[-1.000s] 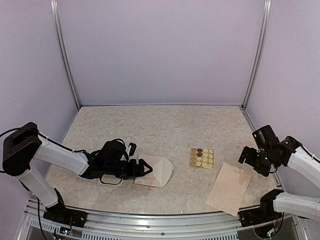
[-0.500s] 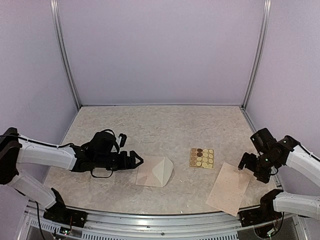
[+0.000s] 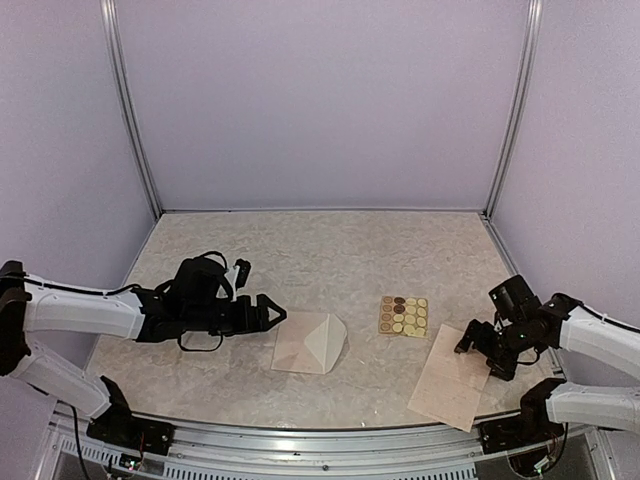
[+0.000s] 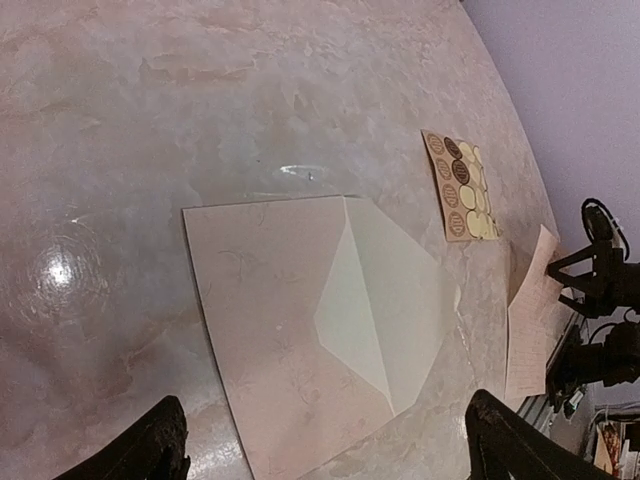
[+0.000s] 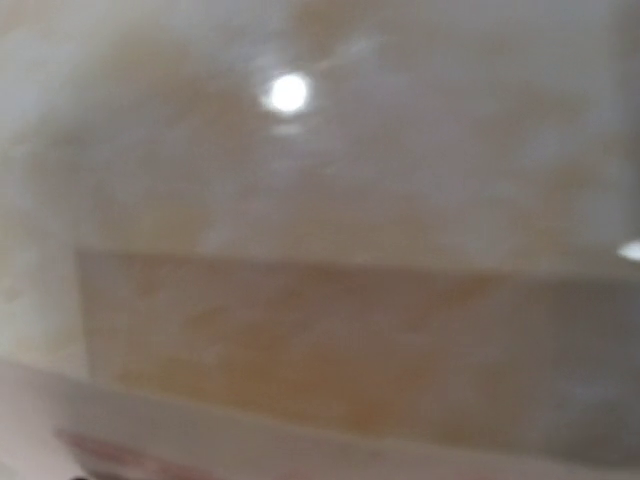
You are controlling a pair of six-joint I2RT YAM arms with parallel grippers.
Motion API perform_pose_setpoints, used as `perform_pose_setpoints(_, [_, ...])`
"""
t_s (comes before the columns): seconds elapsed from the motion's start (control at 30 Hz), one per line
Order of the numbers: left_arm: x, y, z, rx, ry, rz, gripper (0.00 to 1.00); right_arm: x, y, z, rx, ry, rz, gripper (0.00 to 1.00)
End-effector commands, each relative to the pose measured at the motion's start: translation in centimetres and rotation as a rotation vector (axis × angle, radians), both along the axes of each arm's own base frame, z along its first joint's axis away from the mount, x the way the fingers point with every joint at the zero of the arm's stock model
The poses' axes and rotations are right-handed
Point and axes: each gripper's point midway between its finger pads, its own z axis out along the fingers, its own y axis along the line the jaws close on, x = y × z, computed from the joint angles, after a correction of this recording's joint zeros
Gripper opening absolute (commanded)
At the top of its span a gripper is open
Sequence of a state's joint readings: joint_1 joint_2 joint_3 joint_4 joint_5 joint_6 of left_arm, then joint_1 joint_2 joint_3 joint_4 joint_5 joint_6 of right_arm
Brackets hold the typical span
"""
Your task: Place the letter into the envelope and seal it
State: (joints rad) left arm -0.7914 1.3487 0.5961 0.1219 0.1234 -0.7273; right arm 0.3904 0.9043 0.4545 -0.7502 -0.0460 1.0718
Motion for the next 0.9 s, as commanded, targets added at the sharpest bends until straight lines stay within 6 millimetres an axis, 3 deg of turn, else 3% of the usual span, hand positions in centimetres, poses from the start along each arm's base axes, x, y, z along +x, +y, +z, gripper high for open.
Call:
perform_pose_setpoints(0.0, [0.2,0.0,1.0,-0.017,-0.015,-0.001,0.91,2.1,4.0,0.7,0.139,-0.112,0.097,0.94])
perform_pose_setpoints(0.3, [0.0,-0.4,0.9,-0.043,0.005,-0.01,0.92,4.4,11.5,2.1,0.311,-0.257,0.323,0.74])
perform_pose_setpoints(0.53, [-0.8,-0.6,1.0,-0.068,0.009,-0.03,0.91,4.0,12.4,0.9,0.277,-0.261,0.449,0.73])
perform_pose_setpoints(0.73, [-2.0,-2.7,2.4,-0.132,-0.01,-0.117,0.9,3.2,13.8,1.7,0.344,-0.328,0.583,0.68])
perform_pose_setpoints(0.87, [-3.1,-4.8,3.0,-0.16,-0.018,-0.207,0.9,2.7,13.6,0.4,0.326,-0.295,0.599,0.66])
